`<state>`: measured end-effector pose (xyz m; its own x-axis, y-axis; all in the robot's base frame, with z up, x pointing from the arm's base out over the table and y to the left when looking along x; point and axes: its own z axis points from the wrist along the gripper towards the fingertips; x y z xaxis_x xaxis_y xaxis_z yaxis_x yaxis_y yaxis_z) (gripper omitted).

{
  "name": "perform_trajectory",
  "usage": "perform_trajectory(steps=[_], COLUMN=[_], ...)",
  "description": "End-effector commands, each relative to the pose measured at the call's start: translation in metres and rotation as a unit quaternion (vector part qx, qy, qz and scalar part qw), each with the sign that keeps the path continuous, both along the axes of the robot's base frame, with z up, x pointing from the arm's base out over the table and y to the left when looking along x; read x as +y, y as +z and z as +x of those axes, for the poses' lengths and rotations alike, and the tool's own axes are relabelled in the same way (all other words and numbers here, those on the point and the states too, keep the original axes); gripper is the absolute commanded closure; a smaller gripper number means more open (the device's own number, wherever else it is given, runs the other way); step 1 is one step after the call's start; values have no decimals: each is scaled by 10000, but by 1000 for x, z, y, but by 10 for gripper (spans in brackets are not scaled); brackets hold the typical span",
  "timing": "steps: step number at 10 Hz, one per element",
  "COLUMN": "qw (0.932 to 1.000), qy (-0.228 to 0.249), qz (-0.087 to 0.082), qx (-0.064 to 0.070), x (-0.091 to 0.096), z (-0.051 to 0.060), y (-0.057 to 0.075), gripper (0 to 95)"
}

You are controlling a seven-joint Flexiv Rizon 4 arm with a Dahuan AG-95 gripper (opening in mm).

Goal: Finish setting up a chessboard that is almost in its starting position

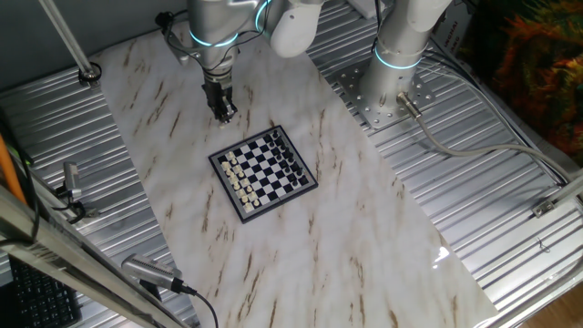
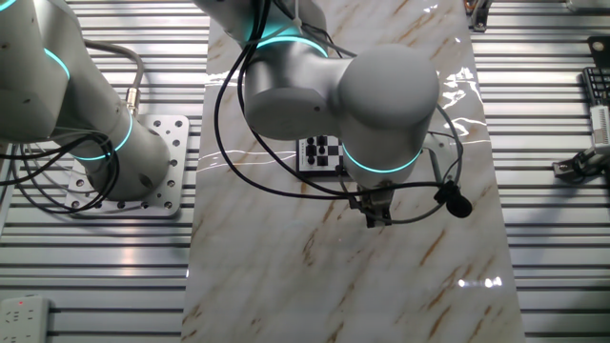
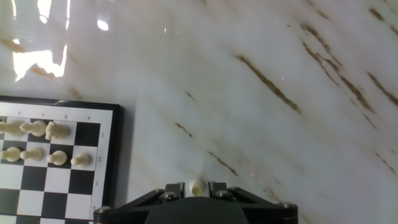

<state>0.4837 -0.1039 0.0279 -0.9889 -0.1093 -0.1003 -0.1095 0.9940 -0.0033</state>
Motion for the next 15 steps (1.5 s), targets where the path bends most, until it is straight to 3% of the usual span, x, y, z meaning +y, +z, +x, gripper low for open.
perform_trajectory(steps=[1, 5, 6, 15], qw=[10000, 10000, 10000, 10000], qy=[3, 3, 1, -15], qz=[2, 17, 23, 58], qx=[-5, -12, -18, -3], x=[0, 0, 0, 0], z=[0, 0, 0, 0], y=[0, -1, -1, 1], gripper=[760, 760, 950, 950])
